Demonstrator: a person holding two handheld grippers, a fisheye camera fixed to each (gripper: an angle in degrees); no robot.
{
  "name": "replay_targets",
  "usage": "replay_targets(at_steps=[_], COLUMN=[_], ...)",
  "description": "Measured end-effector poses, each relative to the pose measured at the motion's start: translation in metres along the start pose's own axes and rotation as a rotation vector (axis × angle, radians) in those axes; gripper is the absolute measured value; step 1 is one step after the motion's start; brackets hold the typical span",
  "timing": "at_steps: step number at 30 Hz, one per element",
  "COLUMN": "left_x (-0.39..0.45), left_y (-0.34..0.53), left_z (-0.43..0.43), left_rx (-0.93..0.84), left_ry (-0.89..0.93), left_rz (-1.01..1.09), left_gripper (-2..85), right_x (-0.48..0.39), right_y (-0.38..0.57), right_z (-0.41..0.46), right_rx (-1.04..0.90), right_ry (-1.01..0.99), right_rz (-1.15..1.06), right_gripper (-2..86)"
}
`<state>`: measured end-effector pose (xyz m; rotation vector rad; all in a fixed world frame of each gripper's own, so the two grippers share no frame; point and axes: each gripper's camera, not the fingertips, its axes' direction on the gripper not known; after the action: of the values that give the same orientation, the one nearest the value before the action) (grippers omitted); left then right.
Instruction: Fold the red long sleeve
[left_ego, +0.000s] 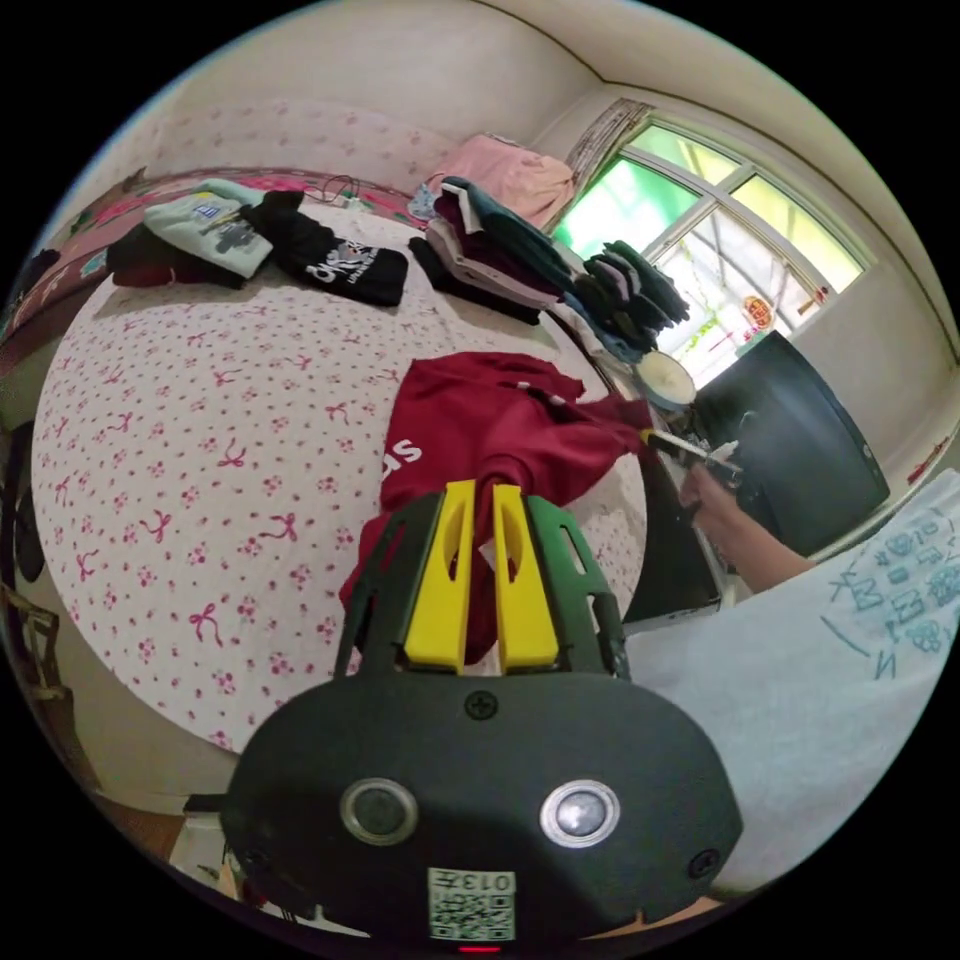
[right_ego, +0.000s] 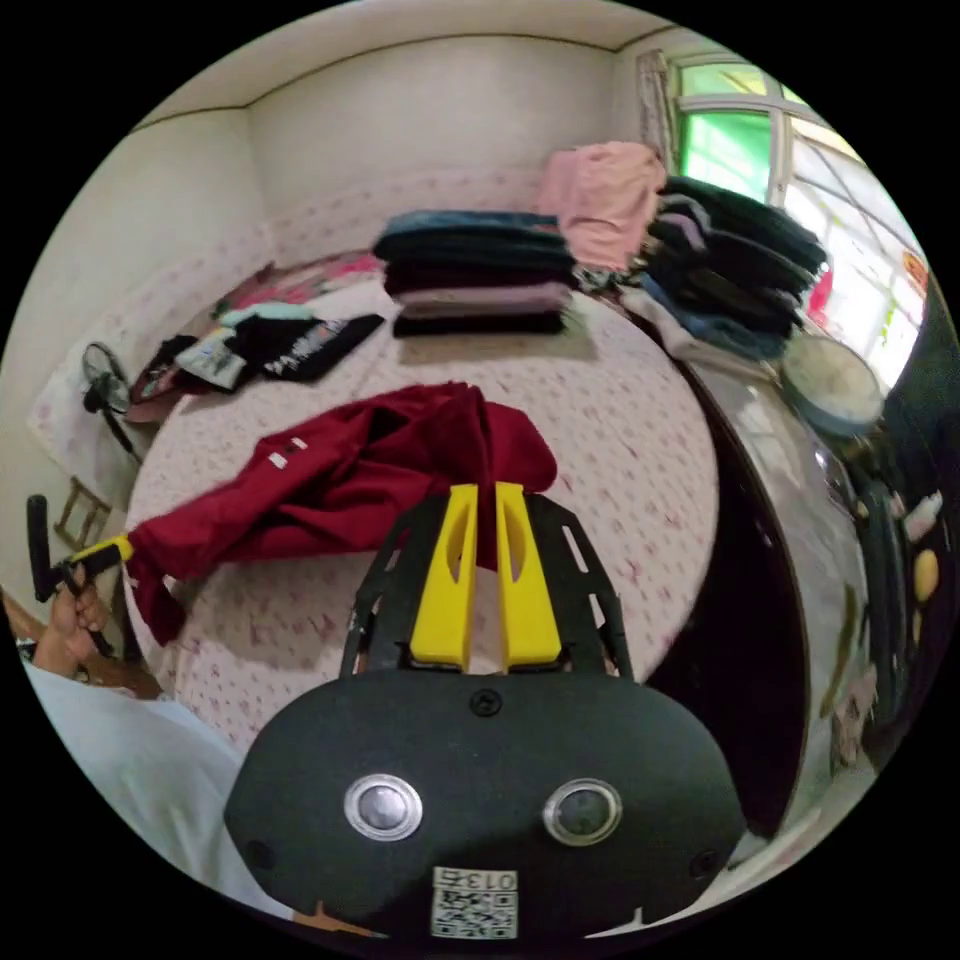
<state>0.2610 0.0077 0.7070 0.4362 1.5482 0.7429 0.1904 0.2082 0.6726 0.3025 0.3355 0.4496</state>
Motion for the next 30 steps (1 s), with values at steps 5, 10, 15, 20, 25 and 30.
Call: replay_targets(at_steps=[5, 10, 15, 20, 25, 30], left_x=[-0.012, -0.062, -0.092, 0.019, 0.128, 0.154], left_y=[0.008, 0.019, 0.045, -0.016, -0.021, -0.047], left_z=[-0.02, -0.089, -0.145, -0.047, 0.083, 0.169], left_rx=[0.05, 0.296, 0.643, 0.119, -0.156, -0.36], left_ry=[-0.005, -0.057, -0.073, -0.127, -0.201, -0.48], left_rz=[-0.062, -0.305, -0.54, 0.031, 0.4, 0.625], left_gripper=[0.6, 0.0, 1.3, 7.7, 12.8, 1.9], right_x=[0.046, 0.07, 0.07, 0.022, 0.004, 0.037], right_y=[0.082, 0.117, 0.107, 0.088, 0.071, 0.06], right_z=[-0.006, -0.029, -0.054, -0.033, -0.046, -0.032], right_rx=[-0.239, -0.193, -0.059, -0.369, -0.159, -0.218], right_ry=[0.032, 0.0, -0.069, -0.585, -0.433, -0.367], right_rz=[0.115, 0.222, 0.076, -0.365, -0.349, -0.195], right_gripper=[1.6, 1.2, 1.2, 1.4, 1.6, 0.6])
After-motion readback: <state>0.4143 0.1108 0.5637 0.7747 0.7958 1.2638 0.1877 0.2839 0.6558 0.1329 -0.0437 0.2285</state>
